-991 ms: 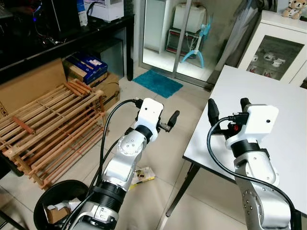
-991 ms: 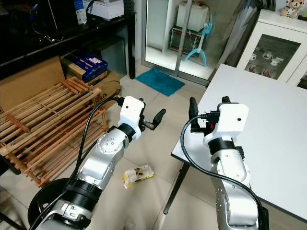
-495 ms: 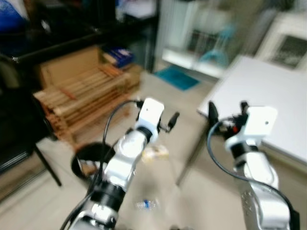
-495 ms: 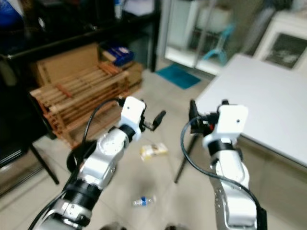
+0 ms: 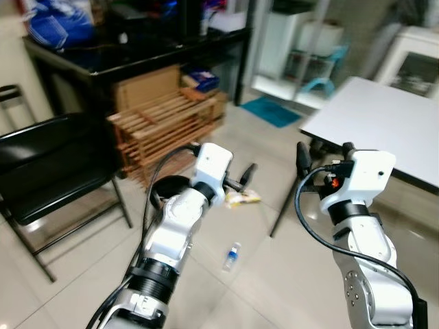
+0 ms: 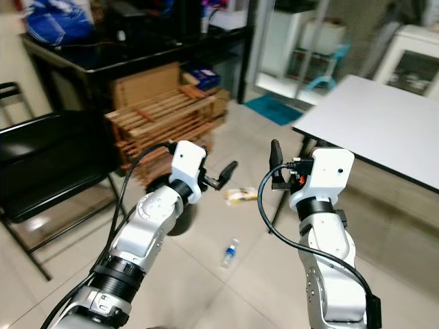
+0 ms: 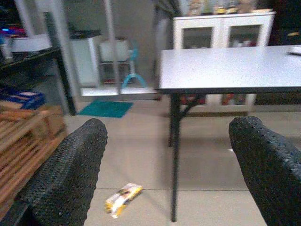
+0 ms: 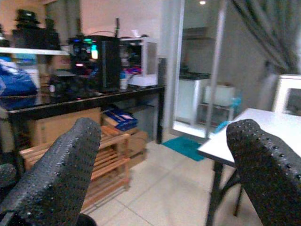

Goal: Picking trash to rubbish bin

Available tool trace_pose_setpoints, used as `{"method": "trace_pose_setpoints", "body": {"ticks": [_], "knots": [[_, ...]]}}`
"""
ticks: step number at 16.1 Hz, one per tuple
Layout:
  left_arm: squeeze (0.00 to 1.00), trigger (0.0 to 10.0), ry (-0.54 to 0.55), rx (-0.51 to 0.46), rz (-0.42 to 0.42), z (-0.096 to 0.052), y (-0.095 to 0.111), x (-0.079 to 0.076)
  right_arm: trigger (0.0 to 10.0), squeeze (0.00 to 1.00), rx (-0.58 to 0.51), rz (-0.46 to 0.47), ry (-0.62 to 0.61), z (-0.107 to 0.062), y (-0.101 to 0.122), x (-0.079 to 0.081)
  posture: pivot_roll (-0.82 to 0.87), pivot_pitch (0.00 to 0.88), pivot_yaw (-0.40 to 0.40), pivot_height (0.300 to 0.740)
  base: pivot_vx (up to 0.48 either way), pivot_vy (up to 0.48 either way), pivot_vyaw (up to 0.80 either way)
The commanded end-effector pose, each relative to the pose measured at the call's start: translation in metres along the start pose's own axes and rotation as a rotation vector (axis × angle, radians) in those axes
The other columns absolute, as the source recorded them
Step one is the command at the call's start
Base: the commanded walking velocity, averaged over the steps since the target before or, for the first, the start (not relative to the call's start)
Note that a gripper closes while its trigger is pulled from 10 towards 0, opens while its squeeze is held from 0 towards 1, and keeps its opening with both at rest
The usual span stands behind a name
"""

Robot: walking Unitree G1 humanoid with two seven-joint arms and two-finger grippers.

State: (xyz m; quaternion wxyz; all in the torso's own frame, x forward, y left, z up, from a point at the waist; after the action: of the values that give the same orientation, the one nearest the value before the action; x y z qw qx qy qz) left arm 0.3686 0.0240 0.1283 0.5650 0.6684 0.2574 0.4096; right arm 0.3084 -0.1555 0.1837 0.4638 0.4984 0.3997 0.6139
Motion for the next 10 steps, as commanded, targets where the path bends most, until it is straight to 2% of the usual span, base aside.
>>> {"method": "trace_pose_setpoints", "body": {"ticks": [1,4,10], "knots": [[0.0,10.0,-0.017,-0.011,0.002,0.0036,0.0063,-0.0011,10.0,0.0,0.0,-0.001,-0.009,0.0006,0.0009,-0.0029,0.15,0.007,-0.056,0.74,0.0,0.0,0.0],[0.0,10.0,-0.026,-0.001,-0.01,0.0047,0.0044,-0.0025,10.0,0.0,-0.004,-0.009,-0.014,0.0008,0.0023,-0.0049,0.14,0.002,-0.058,0.74,0.0,0.0,0.0],[0.0,10.0,-0.032,-0.002,-0.024,0.0078,0.0042,-0.005,10.0,0.0,-0.007,-0.024,-0.02,0.0007,0.0043,-0.0071,0.12,0.0,-0.057,0.74,0.0,-0.366,0.0]]}}
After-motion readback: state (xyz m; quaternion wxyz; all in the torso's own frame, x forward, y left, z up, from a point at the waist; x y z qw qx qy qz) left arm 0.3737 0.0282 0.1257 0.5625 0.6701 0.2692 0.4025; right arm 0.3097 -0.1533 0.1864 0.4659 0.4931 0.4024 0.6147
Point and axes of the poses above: a point about 5 cm out from each wrist's last joint towards the gripper, its own z axis pointing out of the wrist towards the gripper, its own y axis along the axis of the wrist's last joint, x = y × z, the point moved 5 cm from there along z, pointing out of the wrist towards the gripper, and after that the axes turned 11 degrees about z, right-handed, at the moved point
